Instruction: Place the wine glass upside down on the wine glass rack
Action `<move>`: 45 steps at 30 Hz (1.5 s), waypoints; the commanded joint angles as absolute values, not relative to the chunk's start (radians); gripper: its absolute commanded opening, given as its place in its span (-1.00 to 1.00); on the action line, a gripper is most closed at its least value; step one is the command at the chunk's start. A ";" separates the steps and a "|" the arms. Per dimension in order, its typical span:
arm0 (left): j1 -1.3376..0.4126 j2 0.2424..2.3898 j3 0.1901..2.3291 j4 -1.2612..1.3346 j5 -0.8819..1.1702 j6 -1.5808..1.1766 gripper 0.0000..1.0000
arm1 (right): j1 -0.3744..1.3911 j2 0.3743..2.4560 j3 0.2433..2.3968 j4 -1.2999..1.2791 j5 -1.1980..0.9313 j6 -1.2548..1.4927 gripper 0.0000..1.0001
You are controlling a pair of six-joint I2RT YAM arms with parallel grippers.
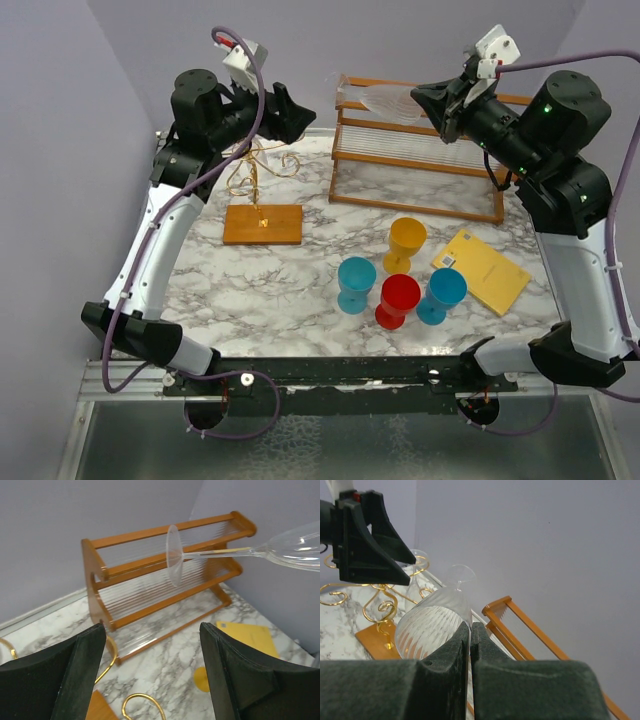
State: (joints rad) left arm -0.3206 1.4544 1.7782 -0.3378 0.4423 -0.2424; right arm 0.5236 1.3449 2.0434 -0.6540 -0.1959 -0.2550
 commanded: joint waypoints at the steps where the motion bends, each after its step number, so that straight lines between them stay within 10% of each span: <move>1: -0.316 1.476 1.777 -0.191 0.611 -0.413 0.53 | 0.526 1.378 2.111 -0.647 -0.247 -0.209 -0.97; 9: -0.316 1.496 1.741 -0.104 0.667 -0.452 0.18 | 0.526 1.388 2.116 -0.659 -0.300 -0.186 -0.97; 30: -0.284 1.482 1.674 -0.042 0.683 -0.472 0.16 | 0.525 1.359 2.101 -0.684 -0.355 -0.168 -0.97; 45: -0.258 1.464 1.627 0.051 0.767 -0.541 -0.35 | 0.526 1.347 2.078 -0.675 -0.377 -0.166 -0.97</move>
